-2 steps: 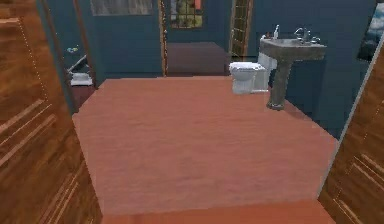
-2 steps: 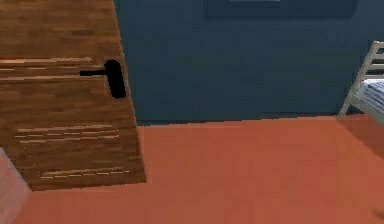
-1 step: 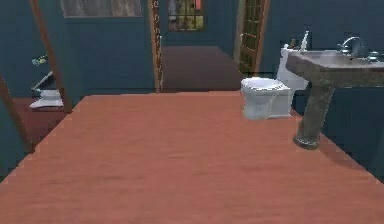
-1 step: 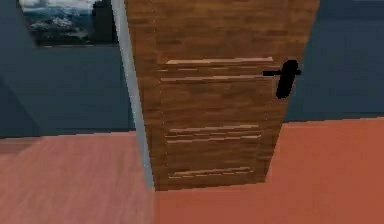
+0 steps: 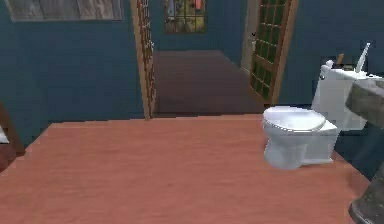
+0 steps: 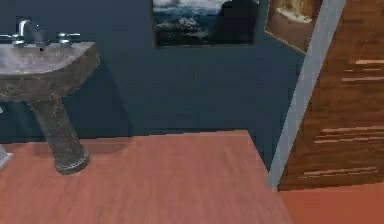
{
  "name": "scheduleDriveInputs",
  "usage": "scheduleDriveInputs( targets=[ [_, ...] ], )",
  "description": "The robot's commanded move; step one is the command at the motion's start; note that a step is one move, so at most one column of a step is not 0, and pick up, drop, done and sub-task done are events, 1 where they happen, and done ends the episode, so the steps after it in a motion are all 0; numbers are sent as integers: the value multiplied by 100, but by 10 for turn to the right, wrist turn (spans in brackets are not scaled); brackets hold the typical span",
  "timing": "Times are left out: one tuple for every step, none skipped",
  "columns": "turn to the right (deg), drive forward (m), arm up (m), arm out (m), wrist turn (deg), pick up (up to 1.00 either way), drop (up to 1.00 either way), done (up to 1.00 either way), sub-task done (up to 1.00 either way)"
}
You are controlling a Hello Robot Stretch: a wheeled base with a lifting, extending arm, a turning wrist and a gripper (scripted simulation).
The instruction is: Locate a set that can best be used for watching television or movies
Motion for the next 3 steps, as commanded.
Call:
scheduleDriveInputs(
  targets=[
    [0, 100, 0, 0, 0, 0, 0, 0, 0],
    [0, 100, 0, 0, 0, 0, 0, 0, 0],
    [0, 100, 0, 0, 0, 0, 0, 0, 0]
  ],
)
